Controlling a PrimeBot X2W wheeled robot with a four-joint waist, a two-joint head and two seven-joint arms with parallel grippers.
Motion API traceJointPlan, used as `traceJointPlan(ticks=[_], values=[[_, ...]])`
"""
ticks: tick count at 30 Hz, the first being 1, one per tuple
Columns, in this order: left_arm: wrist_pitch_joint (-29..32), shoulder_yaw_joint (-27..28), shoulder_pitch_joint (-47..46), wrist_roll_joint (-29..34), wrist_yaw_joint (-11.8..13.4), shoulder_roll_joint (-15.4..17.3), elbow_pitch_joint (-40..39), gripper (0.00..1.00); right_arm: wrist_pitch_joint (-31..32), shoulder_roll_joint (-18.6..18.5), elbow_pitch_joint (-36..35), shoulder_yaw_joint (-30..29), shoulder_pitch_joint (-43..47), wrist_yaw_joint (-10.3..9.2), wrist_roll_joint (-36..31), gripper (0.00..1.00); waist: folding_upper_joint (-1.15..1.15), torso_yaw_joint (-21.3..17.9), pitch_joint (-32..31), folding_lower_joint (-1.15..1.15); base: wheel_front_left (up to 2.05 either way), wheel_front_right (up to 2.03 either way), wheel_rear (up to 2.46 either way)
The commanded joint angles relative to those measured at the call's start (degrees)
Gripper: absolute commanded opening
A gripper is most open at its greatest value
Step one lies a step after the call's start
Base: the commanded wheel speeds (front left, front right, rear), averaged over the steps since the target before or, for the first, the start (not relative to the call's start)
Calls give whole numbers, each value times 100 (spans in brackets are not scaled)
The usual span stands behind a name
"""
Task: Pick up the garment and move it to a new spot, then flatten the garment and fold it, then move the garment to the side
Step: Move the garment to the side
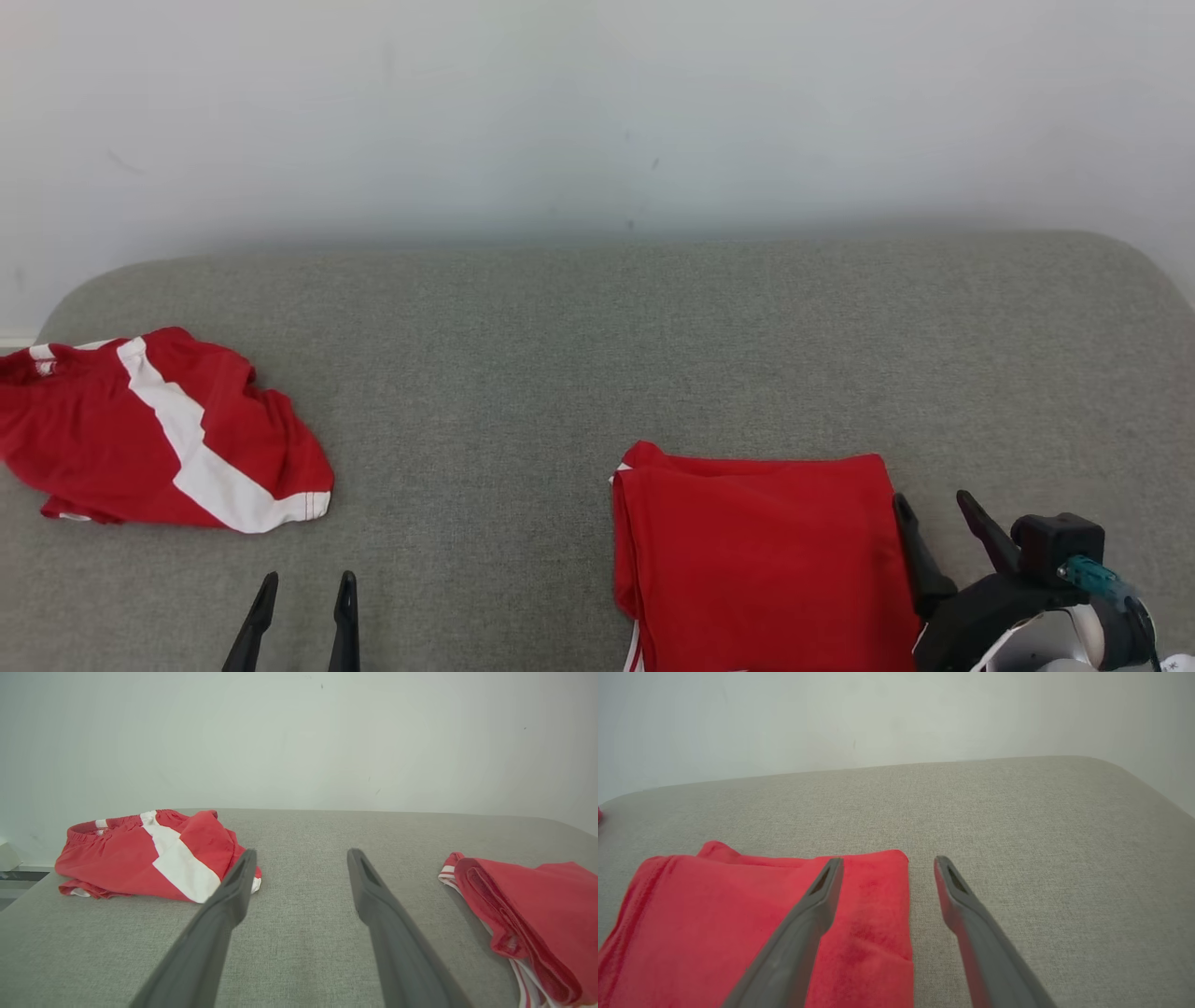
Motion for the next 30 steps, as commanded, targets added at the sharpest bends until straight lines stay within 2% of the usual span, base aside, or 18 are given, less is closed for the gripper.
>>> traceJointPlan(ticks=[1,11,17,18,19,20,30], values=[[-18,-8,-57,-1,8,-23,7,100,-34,-27,92,25,-69,-14,49,100,0,64,44,0,0,0,0],[-18,-16,-147,3,8,-37,50,100,-157,-91,1441,171,-434,-14,107,100,0,236,235,0,0,0,0],[-18,-6,-211,0,8,-40,80,100,-183,-2,2129,333,-600,-14,184,100,0,277,285,0,0,0,0],[-18,-1,-216,-1,8,-42,87,100,-129,15,2232,401,-605,-14,217,79,0,280,289,0,0,0,0],[-18,3,-221,-2,7,-45,92,100,-118,37,2322,459,-618,-13,267,27,0,283,292,0,0,0,0],[-18,11,-232,-3,8,-53,101,100,-93,32,2468,533,-652,-14,336,0,0,288,300,0,0,0,0],[-18,-61,-419,-64,8,-126,60,100,-231,-333,2545,812,-1659,-15,486,0,0,322,665,0,0,0,0]])
